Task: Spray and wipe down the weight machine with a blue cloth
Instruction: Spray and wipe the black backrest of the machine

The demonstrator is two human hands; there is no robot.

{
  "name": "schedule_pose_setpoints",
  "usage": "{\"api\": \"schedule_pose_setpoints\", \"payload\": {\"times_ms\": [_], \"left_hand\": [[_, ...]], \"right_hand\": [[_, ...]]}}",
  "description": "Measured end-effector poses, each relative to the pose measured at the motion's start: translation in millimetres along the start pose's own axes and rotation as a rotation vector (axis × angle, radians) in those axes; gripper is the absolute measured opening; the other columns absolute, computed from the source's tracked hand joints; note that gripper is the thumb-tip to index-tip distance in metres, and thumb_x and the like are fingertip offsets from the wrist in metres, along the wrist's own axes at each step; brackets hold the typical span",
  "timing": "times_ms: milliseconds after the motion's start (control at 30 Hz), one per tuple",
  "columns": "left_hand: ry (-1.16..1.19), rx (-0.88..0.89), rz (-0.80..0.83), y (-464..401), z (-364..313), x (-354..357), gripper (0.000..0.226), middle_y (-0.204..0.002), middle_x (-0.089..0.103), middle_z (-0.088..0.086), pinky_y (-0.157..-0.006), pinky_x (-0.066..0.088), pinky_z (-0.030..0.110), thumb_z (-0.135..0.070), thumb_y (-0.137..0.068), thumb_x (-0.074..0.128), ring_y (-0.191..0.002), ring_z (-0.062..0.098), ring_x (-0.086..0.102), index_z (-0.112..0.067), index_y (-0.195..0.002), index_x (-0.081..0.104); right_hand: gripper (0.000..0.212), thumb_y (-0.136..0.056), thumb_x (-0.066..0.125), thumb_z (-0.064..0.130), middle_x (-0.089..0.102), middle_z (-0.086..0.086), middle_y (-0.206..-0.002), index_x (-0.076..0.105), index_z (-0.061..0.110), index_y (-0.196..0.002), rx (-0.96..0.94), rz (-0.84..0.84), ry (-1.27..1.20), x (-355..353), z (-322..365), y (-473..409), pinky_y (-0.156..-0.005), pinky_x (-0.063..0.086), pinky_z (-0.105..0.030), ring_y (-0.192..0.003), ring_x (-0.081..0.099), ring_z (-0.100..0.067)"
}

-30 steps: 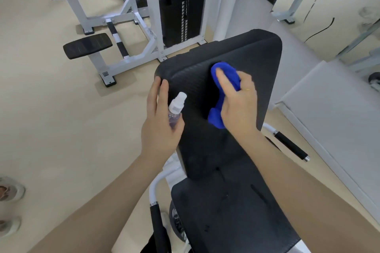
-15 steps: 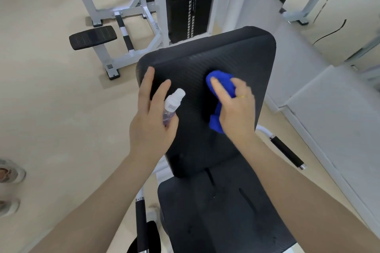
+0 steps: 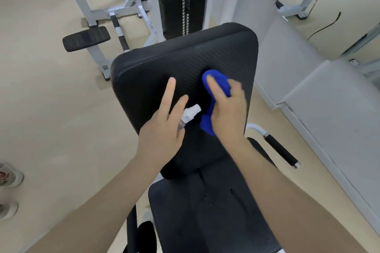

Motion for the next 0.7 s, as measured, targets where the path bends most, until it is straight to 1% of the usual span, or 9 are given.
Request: {"api": "schedule_pose_setpoints", "payload": {"times_ms": [100, 233, 333, 400, 467, 500, 567, 633, 700], "left_hand": [[-0.113, 0.005, 0.022, -1, 4, 6, 0.062, -0.152, 0.016, 0.004, -0.039, 0.031, 0.023, -0.006, -0.074, 0.06, -0.054, 0.013, 0.034, -0.011, -0.134, 0.043], [-0.202, 0.038, 0.036, -1, 7, 10, 0.057, -0.152, 0.023, 0.004, -0.041, 0.026, 0.022, -0.018, -0.08, 0.036, -0.057, 0.012, 0.03, -0.012, -0.136, 0.041], [-0.208, 0.041, 0.045, -2, 8, 12, 0.058, -0.152, 0.022, 0.004, -0.04, 0.026, 0.021, -0.02, -0.079, 0.034, -0.057, 0.012, 0.029, -0.014, -0.136, 0.042], [-0.228, 0.057, 0.047, -1, 9, 13, 0.058, -0.152, 0.02, 0.005, -0.039, 0.026, 0.021, -0.02, -0.079, 0.034, -0.057, 0.011, 0.03, -0.016, -0.136, 0.043], [-0.244, 0.069, 0.048, -1, 11, 14, 0.057, -0.151, 0.019, 0.006, -0.038, 0.026, 0.021, -0.02, -0.079, 0.035, -0.057, 0.012, 0.031, -0.016, -0.136, 0.043], [-0.25, 0.072, 0.045, -1, 11, 14, 0.057, -0.151, 0.019, 0.006, -0.038, 0.026, 0.021, -0.019, -0.079, 0.035, -0.057, 0.012, 0.031, -0.017, -0.136, 0.044], [-0.254, 0.081, 0.037, -2, 11, 15, 0.056, -0.151, 0.019, 0.006, -0.04, 0.024, 0.02, -0.018, -0.08, 0.036, -0.057, 0.012, 0.031, -0.017, -0.136, 0.043], [-0.249, 0.089, 0.03, -2, 12, 15, 0.056, -0.151, 0.019, 0.007, -0.041, 0.023, 0.02, -0.018, -0.08, 0.036, -0.056, 0.012, 0.03, -0.017, -0.136, 0.044], [-0.25, 0.099, 0.022, -1, 13, 16, 0.056, -0.151, 0.019, 0.007, -0.041, 0.023, 0.021, -0.016, -0.081, 0.037, -0.057, 0.012, 0.029, -0.017, -0.136, 0.045]], "right_hand": [[0.06, -0.084, 0.043, -0.001, 0.04, -0.019, -0.136, 0.045, 0.027, -0.137, 0.182, -0.017, -0.022, -20, -29, -32, -0.094, 0.039, -0.034, -0.118, 0.043, -0.035], [0.059, -0.086, 0.042, 0.005, 0.035, -0.017, -0.14, 0.04, 0.033, -0.138, 0.325, -0.068, -0.037, -22, -49, -38, -0.092, 0.034, -0.027, -0.123, 0.039, -0.033], [0.063, -0.084, 0.042, 0.006, 0.034, -0.016, -0.143, 0.037, 0.033, -0.14, 0.252, 0.072, 0.029, -4, -46, -5, -0.103, 0.031, -0.035, -0.128, 0.034, -0.032], [0.069, -0.082, 0.044, 0.003, 0.034, -0.018, -0.141, 0.035, 0.042, -0.138, 0.195, 0.189, -0.011, 9, -46, 23, -0.104, 0.031, -0.039, -0.128, 0.034, -0.035], [0.071, -0.083, 0.044, 0.002, 0.036, -0.016, -0.139, 0.034, 0.053, -0.132, 0.19, 0.227, -0.043, 14, -53, 33, -0.1, 0.031, -0.03, -0.125, 0.036, -0.032], [0.066, -0.083, 0.042, 0.004, 0.039, -0.016, -0.137, 0.04, 0.049, -0.131, 0.205, 0.193, -0.058, 13, -59, 29, -0.097, 0.029, -0.025, -0.122, 0.038, -0.03], [0.056, -0.082, 0.041, 0.004, 0.044, -0.015, -0.128, 0.049, 0.029, -0.132, 0.238, 0.069, -0.07, 8, -65, 15, -0.091, 0.028, -0.021, -0.111, 0.043, -0.026], [0.054, -0.085, 0.041, -0.002, 0.045, -0.011, -0.122, 0.047, 0.019, -0.134, 0.351, -0.032, -0.119, 3, -71, 2, -0.087, 0.031, -0.02, -0.099, 0.043, -0.016], [0.057, -0.086, 0.039, -0.007, 0.044, -0.01, -0.119, 0.042, 0.014, -0.138, 0.421, -0.077, -0.12, 4, -74, -2, -0.083, 0.033, -0.02, -0.093, 0.04, -0.012]]}}
Point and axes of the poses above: each hand's wrist, its own y-axis away from the middle knuckle, its own x-axis out of the palm, z = x × y, the point moved 2 cm from there along -y, towards the middle knuckle
